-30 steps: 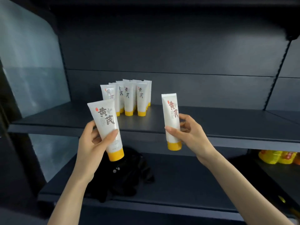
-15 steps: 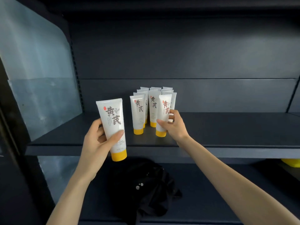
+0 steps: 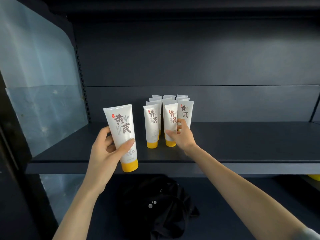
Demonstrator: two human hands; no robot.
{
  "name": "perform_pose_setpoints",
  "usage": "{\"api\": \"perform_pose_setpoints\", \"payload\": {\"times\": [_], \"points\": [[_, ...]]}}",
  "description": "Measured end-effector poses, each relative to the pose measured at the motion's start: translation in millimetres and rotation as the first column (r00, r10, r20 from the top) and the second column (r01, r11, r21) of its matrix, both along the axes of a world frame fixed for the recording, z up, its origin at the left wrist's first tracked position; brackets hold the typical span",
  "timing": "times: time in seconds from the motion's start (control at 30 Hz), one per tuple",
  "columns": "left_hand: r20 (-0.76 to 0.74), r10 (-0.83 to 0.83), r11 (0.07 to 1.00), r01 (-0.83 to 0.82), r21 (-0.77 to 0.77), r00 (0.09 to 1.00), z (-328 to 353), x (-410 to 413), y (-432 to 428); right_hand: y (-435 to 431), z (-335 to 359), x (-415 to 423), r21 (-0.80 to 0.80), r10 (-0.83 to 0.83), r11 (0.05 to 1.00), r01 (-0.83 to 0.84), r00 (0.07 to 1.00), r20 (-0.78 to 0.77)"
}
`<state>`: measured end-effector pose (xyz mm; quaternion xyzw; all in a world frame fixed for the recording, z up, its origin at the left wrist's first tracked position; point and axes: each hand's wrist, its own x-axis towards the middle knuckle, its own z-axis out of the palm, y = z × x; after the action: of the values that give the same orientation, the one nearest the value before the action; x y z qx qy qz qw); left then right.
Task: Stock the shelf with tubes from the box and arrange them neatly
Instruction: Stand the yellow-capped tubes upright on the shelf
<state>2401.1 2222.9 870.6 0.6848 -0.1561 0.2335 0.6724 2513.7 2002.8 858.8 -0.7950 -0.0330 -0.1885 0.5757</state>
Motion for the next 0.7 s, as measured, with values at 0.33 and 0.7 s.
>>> {"api": "perform_pose_setpoints", "payload": {"times": [0.33, 0.7], "points": [[-0.019, 0.025, 0.999, -0.026, -0.019, 1.0, 7, 14, -14, -12, 5, -8, -0.028, -0.022, 0.999, 0.022, 1.0, -0.008], [0.035, -0.085, 0.996, 0.084, 0.041, 0.996, 28, 30, -63, -34, 33, -65, -0.066, 0.459, 0.887, -0.457, 0.888, 0.022]]}}
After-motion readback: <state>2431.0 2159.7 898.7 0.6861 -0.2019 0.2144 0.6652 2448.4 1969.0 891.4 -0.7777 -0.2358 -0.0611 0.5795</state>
